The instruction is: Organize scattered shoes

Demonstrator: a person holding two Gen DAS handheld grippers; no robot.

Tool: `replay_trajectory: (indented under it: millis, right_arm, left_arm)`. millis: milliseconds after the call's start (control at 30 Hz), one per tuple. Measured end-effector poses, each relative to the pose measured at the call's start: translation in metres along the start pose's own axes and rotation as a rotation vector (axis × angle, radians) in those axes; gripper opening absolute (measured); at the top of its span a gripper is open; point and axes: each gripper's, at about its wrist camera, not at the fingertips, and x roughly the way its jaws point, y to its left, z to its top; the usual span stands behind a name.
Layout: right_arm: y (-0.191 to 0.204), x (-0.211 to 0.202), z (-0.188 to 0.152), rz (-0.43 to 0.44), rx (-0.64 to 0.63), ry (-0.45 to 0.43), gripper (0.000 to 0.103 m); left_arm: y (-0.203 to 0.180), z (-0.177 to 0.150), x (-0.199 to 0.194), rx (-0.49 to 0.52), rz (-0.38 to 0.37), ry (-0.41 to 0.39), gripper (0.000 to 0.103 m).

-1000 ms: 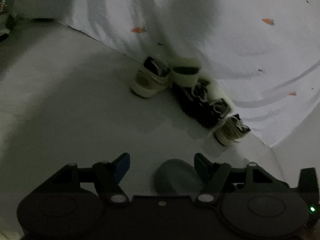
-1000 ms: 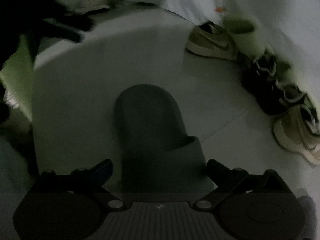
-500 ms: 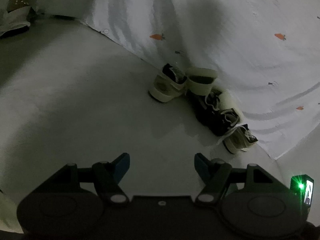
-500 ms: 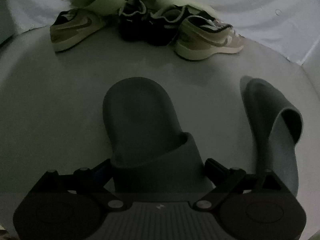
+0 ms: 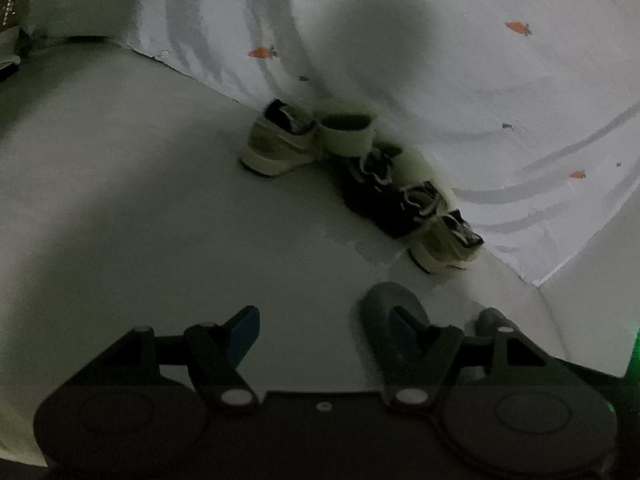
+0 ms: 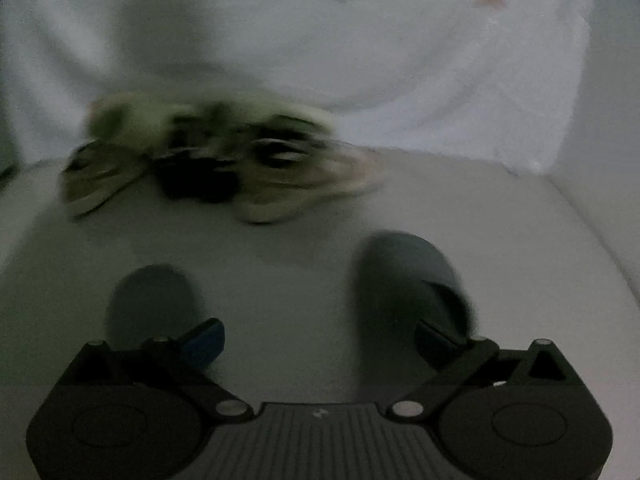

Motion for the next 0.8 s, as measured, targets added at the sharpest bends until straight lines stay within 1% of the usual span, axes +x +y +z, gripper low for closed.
replay_trajectory:
  millis: [67,133,200,233,267,367,467,533,667,733,800]
  right_arm:
    - [-0.026,0.007,0.002,-0.011,0.039,-0.004,0.101]
    - [-0.034,0.018,0.005,-0.047,-0.025,-0.022,0.101]
    - [-0.042,0.039,0.01,-0.075,-0.066,-0.013,0.101]
    - [-0.043,0.048,0.013,-0.068,-0.067,-0.009,0.101]
    - [-0.046,0.061,0.016,-0.04,-0.064,0.004,0.101]
    - [-0.051,0.089,0.022,0.041,-0.06,0.094,0.101]
    - [-0.05,0.108,0.021,0.046,-0.044,0.165,0.103]
    - [-0.051,0.115,0.02,0.048,-0.027,0.171,0.103]
    - [-0.053,0.111,0.018,0.072,-0.04,0.156,0.102]
    - [-0.057,0.109,0.018,0.1,-0.046,0.149,0.101]
    - [-0.059,0.102,0.021,0.145,-0.073,0.118,0.101]
  left_arm:
    - [-0.018,-0.008,0.002,0.018,0.011,0.015,0.072]
    - [-0.036,-0.018,0.0,0.05,0.027,0.03,0.072]
    - [-0.054,-0.028,-0.002,0.089,0.042,0.04,0.072]
    - [-0.059,-0.031,-0.004,0.1,0.048,0.042,0.073]
    - [-0.067,-0.037,-0.005,0.115,0.06,0.048,0.073]
    - [-0.08,-0.046,-0.002,0.115,0.099,0.061,0.073]
    - [-0.09,-0.049,-0.003,0.115,0.129,0.046,0.073]
    - [-0.098,-0.052,-0.004,0.112,0.15,0.032,0.073]
    - [-0.112,-0.061,-0.01,0.089,0.205,0.008,0.073]
    - [-0.116,-0.064,-0.014,0.074,0.222,-0.003,0.073]
    - [-0.119,-0.069,-0.019,0.048,0.243,-0.022,0.073]
